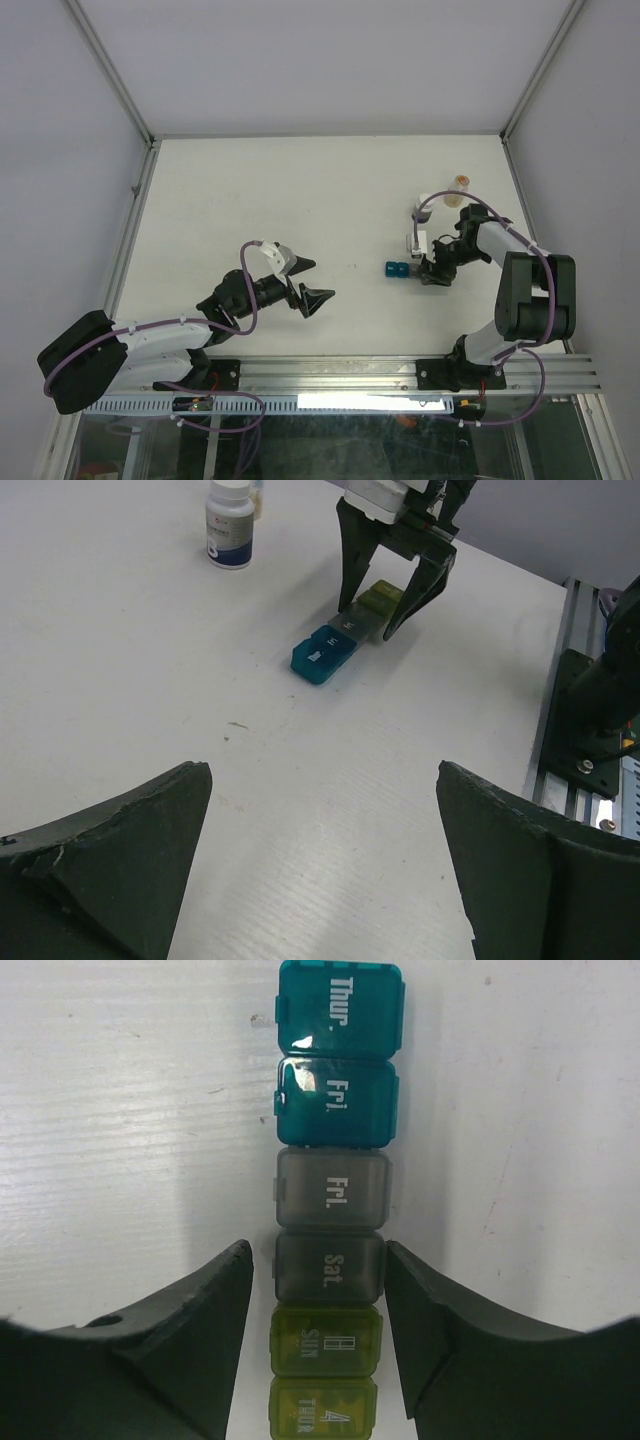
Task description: Sort the pills into containers
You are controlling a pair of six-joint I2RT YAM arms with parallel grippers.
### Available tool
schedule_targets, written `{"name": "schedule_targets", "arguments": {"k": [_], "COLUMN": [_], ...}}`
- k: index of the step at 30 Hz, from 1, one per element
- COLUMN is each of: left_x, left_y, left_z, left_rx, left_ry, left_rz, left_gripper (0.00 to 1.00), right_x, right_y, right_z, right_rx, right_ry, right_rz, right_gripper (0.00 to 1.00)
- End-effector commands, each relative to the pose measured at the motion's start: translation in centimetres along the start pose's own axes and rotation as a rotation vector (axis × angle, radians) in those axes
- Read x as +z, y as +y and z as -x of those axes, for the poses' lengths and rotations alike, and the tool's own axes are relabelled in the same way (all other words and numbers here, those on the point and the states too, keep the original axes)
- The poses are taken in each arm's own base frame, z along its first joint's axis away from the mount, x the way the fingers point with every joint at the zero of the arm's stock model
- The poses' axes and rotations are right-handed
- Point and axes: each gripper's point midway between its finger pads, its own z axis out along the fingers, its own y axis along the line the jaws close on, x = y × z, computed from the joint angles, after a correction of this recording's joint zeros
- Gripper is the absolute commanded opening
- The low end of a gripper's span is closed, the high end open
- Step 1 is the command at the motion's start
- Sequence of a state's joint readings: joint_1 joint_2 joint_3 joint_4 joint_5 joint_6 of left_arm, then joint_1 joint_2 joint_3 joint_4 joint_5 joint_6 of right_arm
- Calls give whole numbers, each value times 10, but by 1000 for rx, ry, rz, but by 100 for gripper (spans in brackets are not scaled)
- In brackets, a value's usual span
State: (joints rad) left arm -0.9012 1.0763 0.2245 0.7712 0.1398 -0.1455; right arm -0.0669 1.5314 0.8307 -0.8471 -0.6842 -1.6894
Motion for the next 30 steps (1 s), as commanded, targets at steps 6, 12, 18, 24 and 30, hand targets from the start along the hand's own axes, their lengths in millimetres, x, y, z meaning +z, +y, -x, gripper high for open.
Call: {"name": "schedule_targets", "arguments": {"k": [6,12,18,24,30], "left_x": [0,0,4,12,11], "left_y": [-4,-6,-9,-2,14], "left_z": [17,16,21,23,14], "left_rx": [4,16,-50,-320,-566], "left_ry": [-68,-66,-90,-111,-112], "left_rz": [-22,-39,-46,18,122], "left_gripper": [99,99,99,99,99], "right_x": [-5,-5,-1,21,46], "right_y": [-8,-6,4,14,22], "right_z": [12,23,67,119,162], "right_rx": [-37,-68,-174,-300,-368], "right_ry": [6,5,-37,-76,-123], "right_rz": [-40,-32,-11,3,16], "right_gripper": [47,34,29,26,24]}}
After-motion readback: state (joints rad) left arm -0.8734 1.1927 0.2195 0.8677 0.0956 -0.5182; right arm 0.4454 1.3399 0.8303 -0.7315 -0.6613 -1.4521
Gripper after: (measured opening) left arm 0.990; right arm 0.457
